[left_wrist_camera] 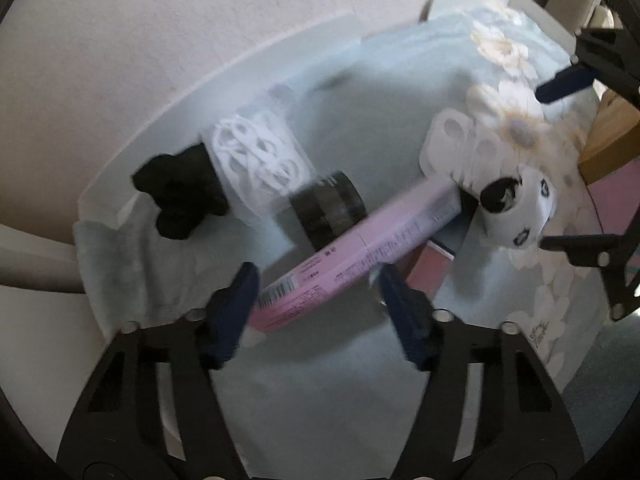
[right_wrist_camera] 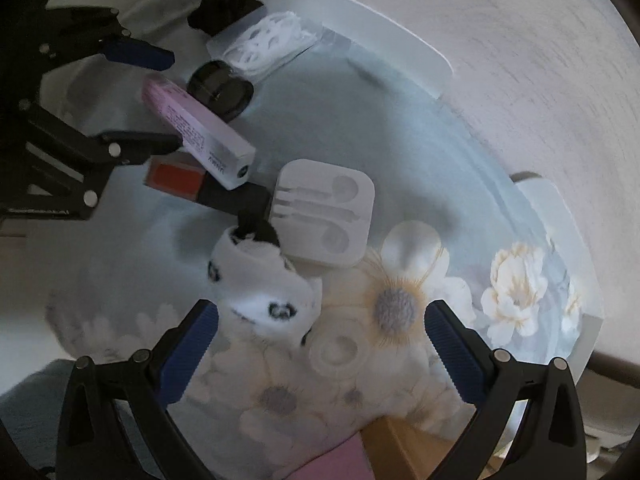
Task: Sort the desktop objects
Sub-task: 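Grasp the pink lipstick box with the left tool while the right tool grasps the panda sock, then carry the pink box and panda sock into the cardboard box and release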
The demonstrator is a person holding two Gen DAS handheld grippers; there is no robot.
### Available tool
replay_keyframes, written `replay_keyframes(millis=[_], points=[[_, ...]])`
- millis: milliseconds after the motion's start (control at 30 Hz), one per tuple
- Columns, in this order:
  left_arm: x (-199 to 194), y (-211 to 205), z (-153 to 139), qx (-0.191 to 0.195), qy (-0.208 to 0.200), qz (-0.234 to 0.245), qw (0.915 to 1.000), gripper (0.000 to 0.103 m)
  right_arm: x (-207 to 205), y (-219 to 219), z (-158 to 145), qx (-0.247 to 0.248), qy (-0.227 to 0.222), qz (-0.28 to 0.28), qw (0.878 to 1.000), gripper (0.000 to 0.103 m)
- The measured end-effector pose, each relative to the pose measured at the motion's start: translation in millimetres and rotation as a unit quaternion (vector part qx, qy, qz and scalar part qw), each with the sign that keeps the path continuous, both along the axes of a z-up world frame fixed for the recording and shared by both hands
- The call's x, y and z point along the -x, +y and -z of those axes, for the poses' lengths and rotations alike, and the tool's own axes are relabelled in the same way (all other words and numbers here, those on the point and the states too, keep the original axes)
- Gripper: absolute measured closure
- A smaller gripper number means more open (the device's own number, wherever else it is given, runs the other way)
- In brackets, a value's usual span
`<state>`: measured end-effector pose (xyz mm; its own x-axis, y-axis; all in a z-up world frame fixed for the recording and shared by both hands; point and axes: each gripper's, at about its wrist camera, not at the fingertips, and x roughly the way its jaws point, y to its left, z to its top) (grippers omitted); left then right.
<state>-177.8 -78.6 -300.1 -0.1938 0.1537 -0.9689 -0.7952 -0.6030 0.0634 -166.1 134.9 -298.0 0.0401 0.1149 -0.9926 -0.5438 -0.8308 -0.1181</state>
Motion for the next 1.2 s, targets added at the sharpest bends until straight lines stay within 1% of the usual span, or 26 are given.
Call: replay_keyframes(millis=[33, 67, 100, 133, 167, 233, 267, 333, 367, 433, 533, 667, 733, 800, 867, 967, 1067, 1200], points=[[-2, 3, 4, 0.013, -0.003, 0.004, 0.9999, 0.047, 1, -1, 2, 0.000, 0.000, -0.003, 1.000, 0.007], [-4, 4, 9, 0.022, -0.010, 0.006, 0.9997, 0.048, 2, -1, 4, 0.003, 0.002, -0.004, 1.000, 0.009], [-5, 5, 10, 0.014, -0.018, 0.004, 0.9997, 0.053, 3, -2, 6, 0.007, 0.006, -0.003, 1.000, 0.014], [-5, 5, 10, 0.007, -0.024, 0.002, 0.9997, 0.059, 3, -2, 7, 0.011, 0.009, -0.002, 1.000, 0.023], [-5, 5, 10, 0.002, -0.028, -0.003, 0.9996, 0.063, 3, -2, 8, 0.017, 0.012, -0.001, 1.000, 0.028], [-5, 4, 10, -0.004, -0.030, -0.009, 0.9995, 0.070, 3, -1, 9, 0.040, 0.025, 0.007, 0.999, 0.043], [-6, 5, 9, -0.010, -0.037, -0.010, 0.9992, 0.072, 4, -1, 10, 0.048, 0.028, 0.009, 0.998, 0.047], [-8, 6, 9, -0.012, -0.038, -0.008, 0.9992, 0.075, 4, 0, 12, 0.070, 0.040, 0.016, 0.997, 0.061], [-9, 6, 9, -0.012, -0.039, -0.008, 0.9991, 0.075, 4, 0, 13, 0.080, 0.044, 0.019, 0.996, 0.064], [-9, 5, 9, -0.018, -0.048, -0.017, 0.9986, 0.076, 4, 0, 13, 0.087, 0.047, 0.024, 0.995, 0.066], [-7, 1, 7, -0.037, -0.066, -0.039, 0.9964, 0.079, 0, 2, 10, 0.095, 0.056, 0.035, 0.993, 0.068], [-5, -9, 3, -0.051, -0.081, -0.065, 0.9933, 0.081, -8, 6, 2, 0.102, 0.069, 0.052, 0.991, 0.068], [-6, -10, -2, -0.053, -0.076, -0.066, 0.9936, 0.081, -12, 9, -4, 0.100, 0.075, 0.059, 0.990, 0.068], [-17, -12, -7, -0.049, -0.068, -0.065, 0.9943, 0.082, -16, 10, -11, 0.098, 0.082, 0.064, 0.990, 0.068], [-14, -14, -13, -0.051, -0.063, -0.067, 0.9944, 0.082, -19, 11, -17, 0.100, 0.089, 0.069, 0.989, 0.068], [-15, -16, -22, -0.062, -0.057, -0.073, 0.9938, 0.082, -23, 12, -27, 0.099, 0.097, 0.072, 0.988, 0.068], [-16, -17, -34, -0.072, -0.052, -0.077, 0.9931, 0.082, -25, 12, -33, 0.093, 0.097, 0.071, 0.988, 0.068], [-20, -24, -54, -0.089, -0.047, -0.082, 0.9916, 0.082, -29, 12, -43, 0.091, 0.106, 0.076, 0.987, 0.068]])
